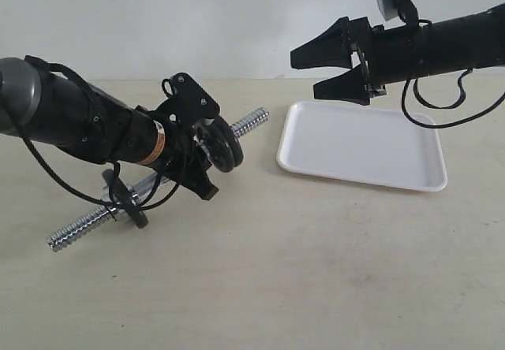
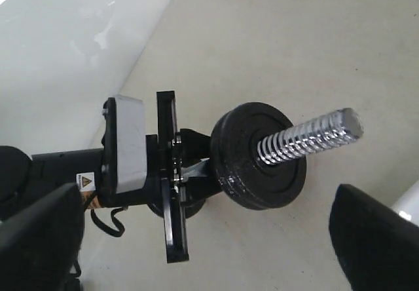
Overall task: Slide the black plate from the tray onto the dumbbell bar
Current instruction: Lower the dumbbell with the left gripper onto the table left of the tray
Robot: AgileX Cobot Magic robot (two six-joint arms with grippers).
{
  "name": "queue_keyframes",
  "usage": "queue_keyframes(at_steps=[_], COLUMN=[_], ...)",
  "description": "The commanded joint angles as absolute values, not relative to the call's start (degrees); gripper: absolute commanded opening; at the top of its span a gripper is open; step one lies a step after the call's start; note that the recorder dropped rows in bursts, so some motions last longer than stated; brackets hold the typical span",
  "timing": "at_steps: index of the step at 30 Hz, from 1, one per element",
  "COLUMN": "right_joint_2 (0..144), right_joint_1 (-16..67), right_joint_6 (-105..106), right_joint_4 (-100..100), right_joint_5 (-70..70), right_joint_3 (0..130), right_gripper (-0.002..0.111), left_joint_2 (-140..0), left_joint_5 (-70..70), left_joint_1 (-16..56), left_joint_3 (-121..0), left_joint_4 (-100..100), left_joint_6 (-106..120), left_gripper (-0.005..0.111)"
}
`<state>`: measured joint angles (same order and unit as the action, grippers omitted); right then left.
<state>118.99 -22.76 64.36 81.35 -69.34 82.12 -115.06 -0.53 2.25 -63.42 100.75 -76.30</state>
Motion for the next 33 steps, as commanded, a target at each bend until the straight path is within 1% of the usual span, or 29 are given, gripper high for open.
queue_keyframes(at_steps=[1,6,16,26,33], right_joint_2=[118.1,116.22,111.93,111.11,111.11], right_joint_1=[-22.75,-22.75,-22.75,-22.75,-22.75], right_joint_6=[67.95,70.84,70.62,69.84,69.84], right_joint_4=[80.24,79.75,78.76,78.38,78.38], right_joint_5=[-69.96,-69.96,-69.96,-69.96,-69.96], right_joint_3=[82.43,82.43,82.43,82.43,82.43], right_gripper=[0.089,0.089,0.089,0.089,0.089], left_joint_2=[-112.99,-113.46,-116.0,-119.64,-121.66], left_joint_5=[0.0,0.0,-2.62,-4.72,-5.12], left_joint_1=[2.27,2.27,2.27,2.39,2.28], left_joint_3=[-65.33,-66.81,-74.13,-77.45,-82.76], left_joint_4=[99.95,99.95,97.84,97.84,97.84], left_joint_6=[-77.03,-77.03,-79.87,-83.82,-89.77], left_gripper=[0.004,0.004,0.004,0.004,0.004])
